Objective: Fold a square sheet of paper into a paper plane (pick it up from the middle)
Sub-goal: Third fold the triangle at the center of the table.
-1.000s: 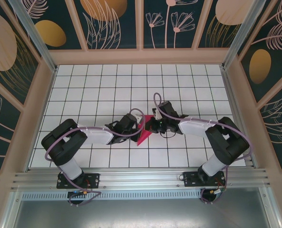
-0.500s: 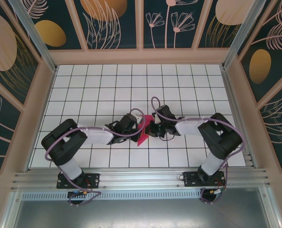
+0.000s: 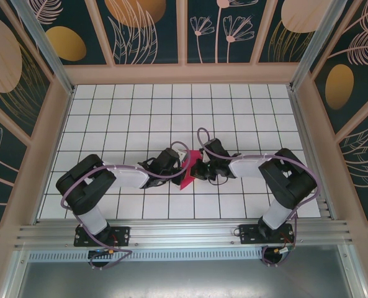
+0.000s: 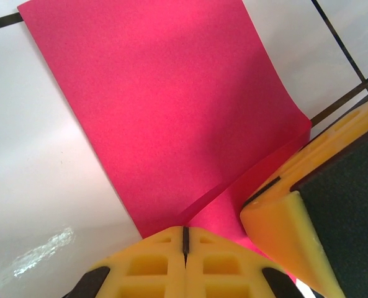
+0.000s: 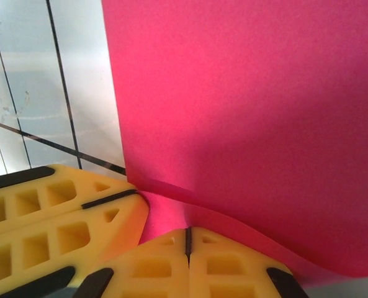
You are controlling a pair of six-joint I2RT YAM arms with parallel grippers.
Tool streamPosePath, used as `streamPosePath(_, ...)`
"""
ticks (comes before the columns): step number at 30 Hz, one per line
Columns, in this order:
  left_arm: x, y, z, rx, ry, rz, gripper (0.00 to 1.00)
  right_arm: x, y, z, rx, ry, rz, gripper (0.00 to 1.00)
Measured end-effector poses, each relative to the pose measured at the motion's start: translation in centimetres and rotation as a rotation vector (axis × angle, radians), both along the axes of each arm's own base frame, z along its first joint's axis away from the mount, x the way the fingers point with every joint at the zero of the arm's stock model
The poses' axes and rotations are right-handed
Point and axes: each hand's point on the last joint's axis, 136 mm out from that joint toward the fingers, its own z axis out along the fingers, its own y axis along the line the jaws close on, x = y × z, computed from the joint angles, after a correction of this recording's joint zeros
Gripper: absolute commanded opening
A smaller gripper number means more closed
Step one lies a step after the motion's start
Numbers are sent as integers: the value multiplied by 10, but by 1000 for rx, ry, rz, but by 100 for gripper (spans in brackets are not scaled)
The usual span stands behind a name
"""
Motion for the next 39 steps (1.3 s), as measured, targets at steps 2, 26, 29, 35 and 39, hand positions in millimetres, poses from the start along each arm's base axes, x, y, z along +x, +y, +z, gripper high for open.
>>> streamPosePath(2, 0, 0, 0, 0, 0, 0, 1, 3, 0, 10, 16, -24, -6, 5)
streamPosePath(26, 0, 0, -1, 1, 1, -4, 0, 17, -24, -3, -19, -31, -63, 5)
streamPosePath(29, 0, 0, -1, 0, 1, -4, 0, 23, -30, 2, -17, -41, -82, 5)
streamPosePath(35, 0, -1, 0, 0, 0, -4, 0, 29, -38, 1, -24, -48, -95, 4)
streamPosePath(39, 0, -1, 0, 0, 1, -4, 0, 29, -38, -6, -30, -34, -96, 4)
